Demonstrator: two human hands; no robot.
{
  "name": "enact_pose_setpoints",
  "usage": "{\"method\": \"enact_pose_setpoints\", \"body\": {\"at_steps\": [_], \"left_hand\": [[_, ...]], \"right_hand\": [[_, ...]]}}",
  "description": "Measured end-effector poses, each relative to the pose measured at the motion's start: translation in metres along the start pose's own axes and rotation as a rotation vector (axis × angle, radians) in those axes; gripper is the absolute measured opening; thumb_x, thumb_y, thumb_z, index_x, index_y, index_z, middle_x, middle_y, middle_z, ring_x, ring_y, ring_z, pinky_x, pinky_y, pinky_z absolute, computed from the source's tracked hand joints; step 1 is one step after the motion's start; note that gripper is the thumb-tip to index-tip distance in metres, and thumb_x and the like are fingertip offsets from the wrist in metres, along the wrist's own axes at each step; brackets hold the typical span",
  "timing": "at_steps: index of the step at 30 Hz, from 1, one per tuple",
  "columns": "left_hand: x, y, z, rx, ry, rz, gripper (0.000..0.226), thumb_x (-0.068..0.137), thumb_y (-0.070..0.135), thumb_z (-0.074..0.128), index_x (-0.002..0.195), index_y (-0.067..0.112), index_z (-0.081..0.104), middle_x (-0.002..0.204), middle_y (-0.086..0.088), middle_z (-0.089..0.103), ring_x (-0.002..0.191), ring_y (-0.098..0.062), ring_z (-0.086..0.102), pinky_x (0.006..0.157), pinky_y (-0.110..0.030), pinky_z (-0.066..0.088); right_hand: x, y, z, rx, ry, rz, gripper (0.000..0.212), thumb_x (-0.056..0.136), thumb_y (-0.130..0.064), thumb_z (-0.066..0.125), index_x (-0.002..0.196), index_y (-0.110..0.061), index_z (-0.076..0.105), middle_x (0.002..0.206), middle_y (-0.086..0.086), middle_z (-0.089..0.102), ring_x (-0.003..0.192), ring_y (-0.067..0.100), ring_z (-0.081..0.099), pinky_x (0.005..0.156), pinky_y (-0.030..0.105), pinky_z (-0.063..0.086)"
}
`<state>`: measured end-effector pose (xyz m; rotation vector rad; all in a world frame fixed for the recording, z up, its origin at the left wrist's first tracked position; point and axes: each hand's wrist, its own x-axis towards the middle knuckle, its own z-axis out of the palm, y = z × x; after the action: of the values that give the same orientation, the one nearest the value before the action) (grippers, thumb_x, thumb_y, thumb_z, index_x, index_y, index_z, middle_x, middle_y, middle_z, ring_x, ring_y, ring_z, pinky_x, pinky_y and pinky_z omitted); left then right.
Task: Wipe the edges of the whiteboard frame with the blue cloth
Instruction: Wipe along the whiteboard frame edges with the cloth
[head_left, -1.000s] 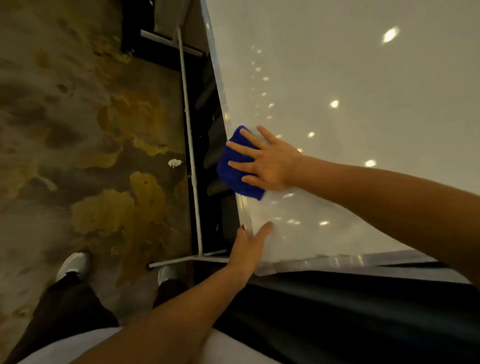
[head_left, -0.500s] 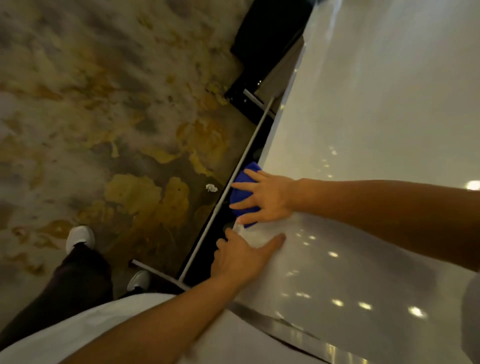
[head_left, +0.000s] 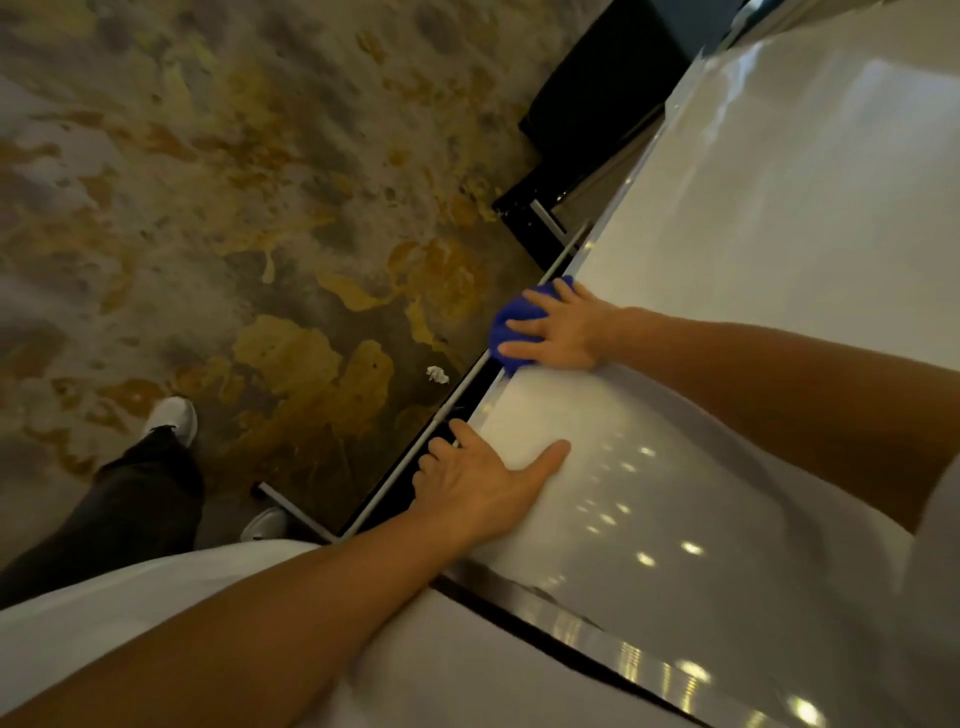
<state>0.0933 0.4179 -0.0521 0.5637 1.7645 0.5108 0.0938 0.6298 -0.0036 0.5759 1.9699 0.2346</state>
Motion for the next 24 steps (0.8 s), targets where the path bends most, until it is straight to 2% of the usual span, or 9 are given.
{"method": "enact_pose_setpoints", "body": {"at_steps": [2, 3, 6, 8, 14, 16, 18, 20, 24], "left_hand": [[0.003, 0.004, 0.001, 0.003, 0.003, -0.005, 0.144, 0.039, 0.106, 0.023, 0.152, 0.019, 0.008, 0.155, -0.021, 0.022, 0.139, -0.043, 0.026, 0.111, -0.056, 0.028], [0.003, 0.005, 0.002, 0.003, 0.000, -0.009, 0.144, 0.039, 0.106, 0.023, 0.152, 0.019, 0.007, 0.156, -0.021, 0.020, 0.140, -0.043, 0.025, 0.112, -0.056, 0.027], [0.003, 0.005, 0.006, 0.006, 0.020, -0.009, 0.145, 0.039, 0.106, 0.020, 0.153, 0.017, 0.007, 0.156, -0.023, 0.021, 0.141, -0.042, 0.025, 0.113, -0.054, 0.025], [0.004, 0.005, 0.006, 0.014, 0.029, -0.011, 0.144, 0.041, 0.106, 0.019, 0.153, 0.017, 0.007, 0.155, -0.023, 0.022, 0.140, -0.042, 0.026, 0.113, -0.054, 0.026], [0.003, 0.012, 0.005, 0.019, -0.016, -0.012, 0.138, 0.049, 0.103, 0.026, 0.153, 0.016, 0.000, 0.159, -0.021, 0.014, 0.144, -0.043, 0.020, 0.115, -0.056, 0.022], [0.004, 0.015, 0.006, 0.041, -0.010, -0.027, 0.139, 0.049, 0.103, 0.026, 0.154, 0.015, 0.001, 0.159, -0.021, 0.016, 0.144, -0.043, 0.021, 0.114, -0.056, 0.022], [0.008, 0.020, 0.005, 0.032, 0.008, -0.028, 0.137, 0.048, 0.103, 0.027, 0.154, 0.017, 0.005, 0.157, -0.021, 0.022, 0.141, -0.042, 0.028, 0.113, -0.055, 0.027], [0.014, 0.026, 0.000, -0.014, 0.017, -0.017, 0.136, 0.048, 0.102, 0.030, 0.153, 0.021, 0.006, 0.156, -0.018, 0.025, 0.139, -0.040, 0.032, 0.112, -0.054, 0.031], [0.025, 0.036, -0.007, 0.045, -0.009, 0.116, 0.144, 0.041, 0.105, 0.028, 0.152, 0.022, -0.012, 0.161, -0.016, 0.013, 0.143, -0.042, 0.023, 0.112, -0.059, 0.030]], "right_hand": [[-0.003, 0.009, -0.007, -0.033, 0.011, 0.117, 0.080, 0.086, -0.080, 0.007, 0.155, -0.040, 0.007, 0.166, 0.005, -0.007, 0.149, 0.040, -0.009, 0.119, 0.056, -0.005], [-0.005, 0.001, -0.005, -0.062, 0.020, 0.051, 0.081, 0.085, -0.080, 0.002, 0.155, -0.039, 0.007, 0.166, 0.006, -0.005, 0.149, 0.040, -0.008, 0.119, 0.057, -0.003], [-0.018, -0.050, 0.019, -0.205, 0.010, -0.490, 0.067, 0.092, -0.061, 0.001, 0.154, -0.039, 0.015, 0.165, 0.001, 0.013, 0.151, 0.033, -0.002, 0.119, 0.058, 0.002], [-0.020, -0.051, 0.022, -0.177, 0.031, -0.590, 0.056, 0.099, -0.052, 0.019, 0.153, -0.036, 0.023, 0.164, 0.003, 0.018, 0.151, 0.031, 0.002, 0.119, 0.057, 0.004], [-0.003, 0.037, -0.008, -0.038, 0.011, 0.132, 0.083, 0.089, -0.076, 0.011, 0.157, -0.028, 0.006, 0.166, 0.008, -0.005, 0.149, 0.039, -0.006, 0.120, 0.057, 0.002], [-0.005, 0.013, -0.001, -0.050, 0.035, -0.046, 0.068, 0.096, -0.067, 0.023, 0.155, -0.034, 0.018, 0.165, 0.008, 0.005, 0.149, 0.040, 0.002, 0.118, 0.061, 0.007], [-0.010, -0.023, 0.016, -0.130, 0.075, -0.463, 0.052, 0.101, -0.044, 0.040, 0.151, -0.037, 0.028, 0.161, 0.006, 0.023, 0.147, 0.038, 0.011, 0.116, 0.061, 0.014], [-0.010, -0.030, 0.020, -0.281, 0.034, -0.695, 0.054, 0.102, -0.042, 0.030, 0.154, -0.033, 0.019, 0.162, 0.006, 0.023, 0.149, 0.038, 0.006, 0.117, 0.060, 0.011], [0.013, 0.036, -0.001, -0.073, 0.026, 0.021, 0.081, 0.090, -0.075, 0.010, 0.157, -0.029, 0.006, 0.166, 0.005, -0.004, 0.150, 0.036, -0.010, 0.120, 0.055, -0.001]]}}
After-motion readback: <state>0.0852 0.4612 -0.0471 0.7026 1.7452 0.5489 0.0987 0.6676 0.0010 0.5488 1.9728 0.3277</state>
